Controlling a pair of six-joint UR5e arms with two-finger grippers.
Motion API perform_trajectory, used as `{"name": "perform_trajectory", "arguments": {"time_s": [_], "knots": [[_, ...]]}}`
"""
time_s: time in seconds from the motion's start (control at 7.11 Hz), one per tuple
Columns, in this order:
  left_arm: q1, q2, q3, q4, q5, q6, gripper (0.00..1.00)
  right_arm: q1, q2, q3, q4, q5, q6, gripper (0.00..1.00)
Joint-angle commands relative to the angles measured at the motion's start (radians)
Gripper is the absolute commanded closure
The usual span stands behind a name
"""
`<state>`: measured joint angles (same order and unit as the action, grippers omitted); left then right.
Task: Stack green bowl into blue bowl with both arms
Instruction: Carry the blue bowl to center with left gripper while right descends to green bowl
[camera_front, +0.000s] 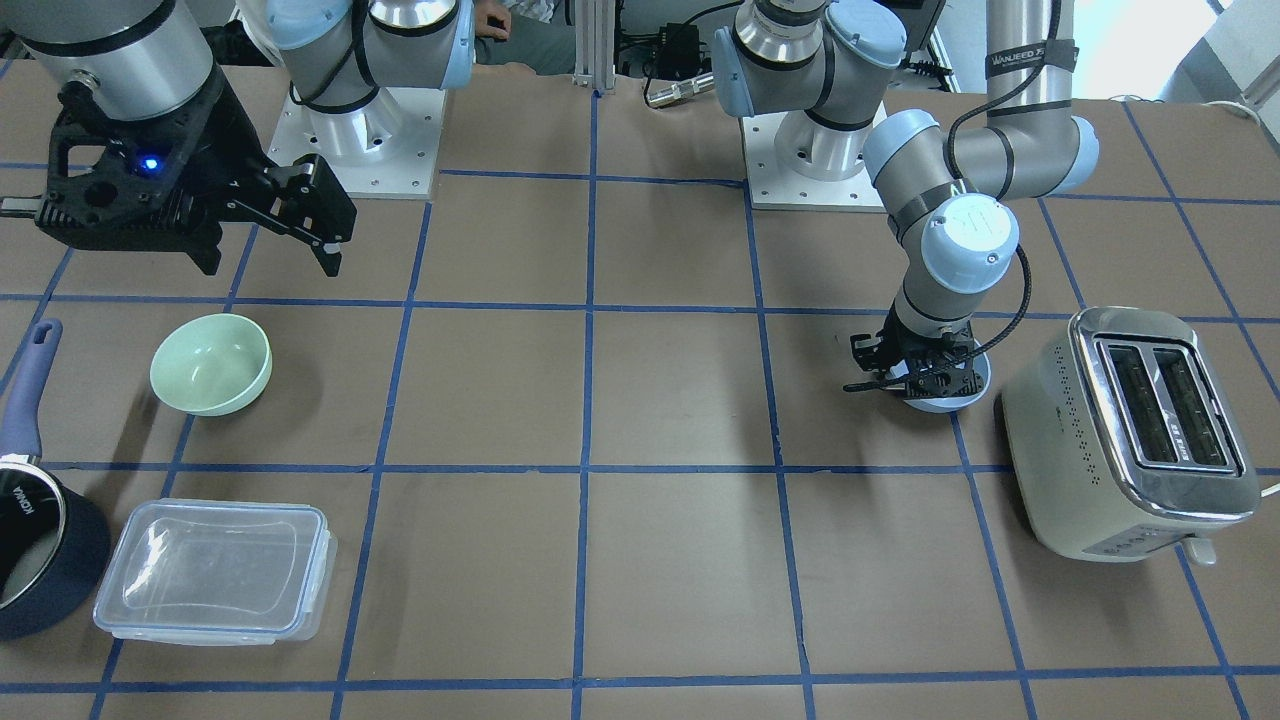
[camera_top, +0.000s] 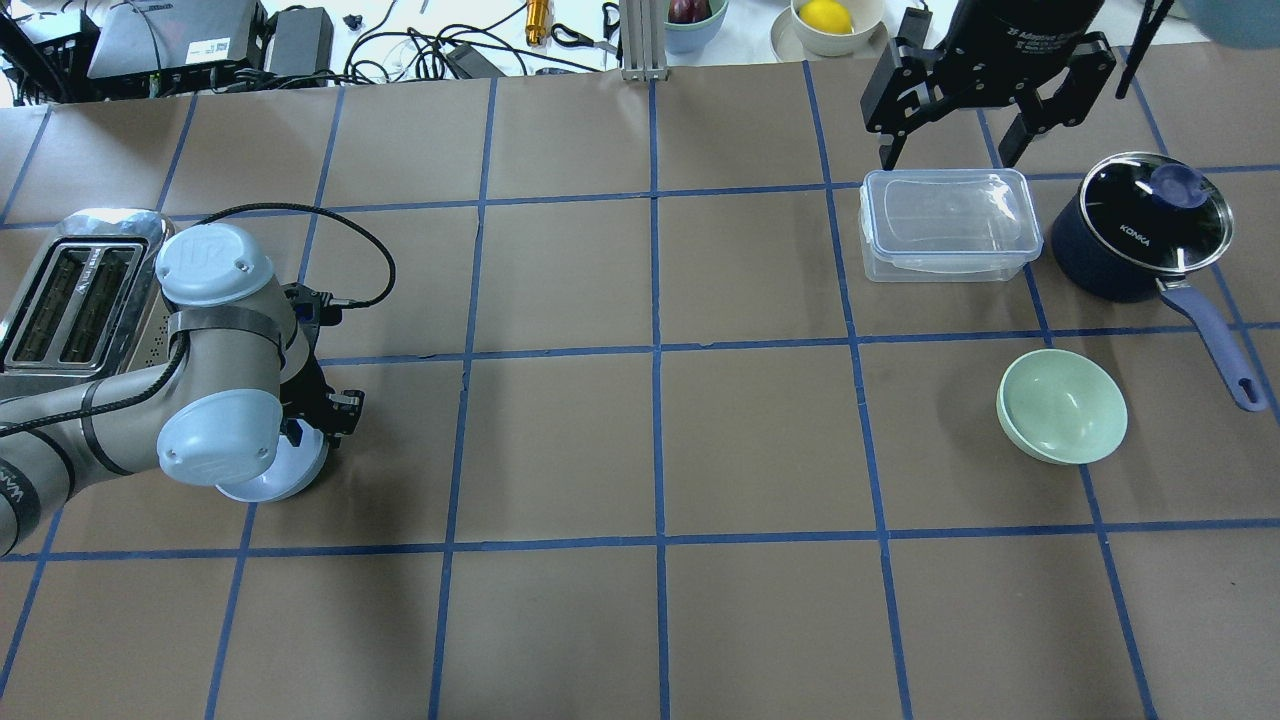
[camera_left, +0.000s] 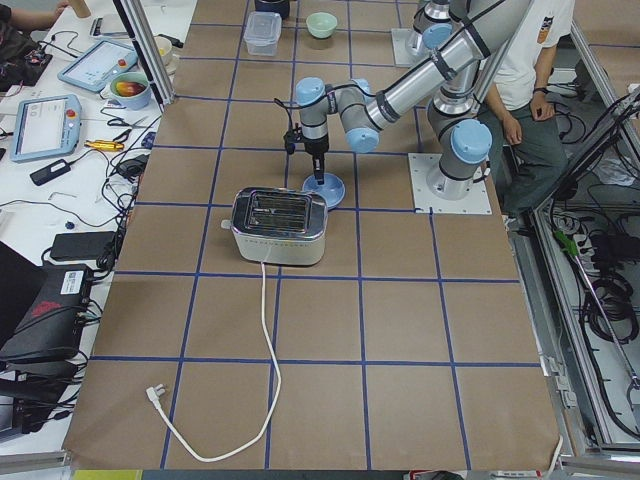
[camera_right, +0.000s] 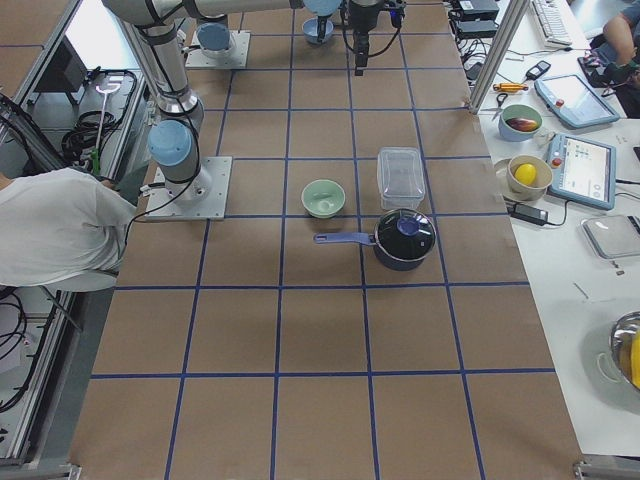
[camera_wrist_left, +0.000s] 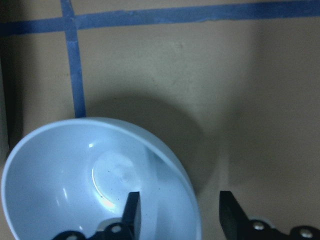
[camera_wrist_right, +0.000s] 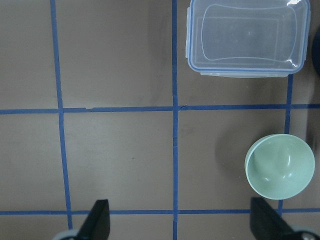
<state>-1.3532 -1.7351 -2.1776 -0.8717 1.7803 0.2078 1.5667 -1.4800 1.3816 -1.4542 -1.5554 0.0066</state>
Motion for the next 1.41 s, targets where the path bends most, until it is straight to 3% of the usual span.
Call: {"name": "perform_trajectory", "arguments": {"time_s": [0.0,0.14,0.42,0.56,0.84,1.12,1.27], "knots": [[-0.018,-0.007,0.005,0.01,-0.008,-0.019,1.0,-0.042,0.003,0.004,0.055,-0.056,-0.014,0.0],[-0.056,0.003,0.034,0.002,-0.015,-0.039,1.0,-0.157,0.003,0.055,0.054,-0.066,-0.186,0.0],[-0.276,-0.041,0.256,-0.152,-0.117,-0.3,1.0,-0.299,-0.011,0.207,-0.088,-0.072,-0.42,0.0],[-0.366,-0.094,0.366,-0.203,-0.155,-0.406,1.0,-0.397,-0.006,0.302,-0.192,-0.066,-0.497,0.0],[-0.533,-0.244,0.468,-0.094,-0.185,-0.502,1.0,-0.57,-0.011,0.581,-0.538,-0.048,-0.712,0.0],[-0.63,-0.351,0.649,-0.119,-0.15,-0.593,1.0,-0.593,0.021,0.754,-0.754,-0.028,-0.712,0.0],[-0.647,-0.371,0.66,-0.121,-0.148,-0.6,1.0,-0.593,0.047,0.801,-0.856,-0.031,-0.718,0.08]]}}
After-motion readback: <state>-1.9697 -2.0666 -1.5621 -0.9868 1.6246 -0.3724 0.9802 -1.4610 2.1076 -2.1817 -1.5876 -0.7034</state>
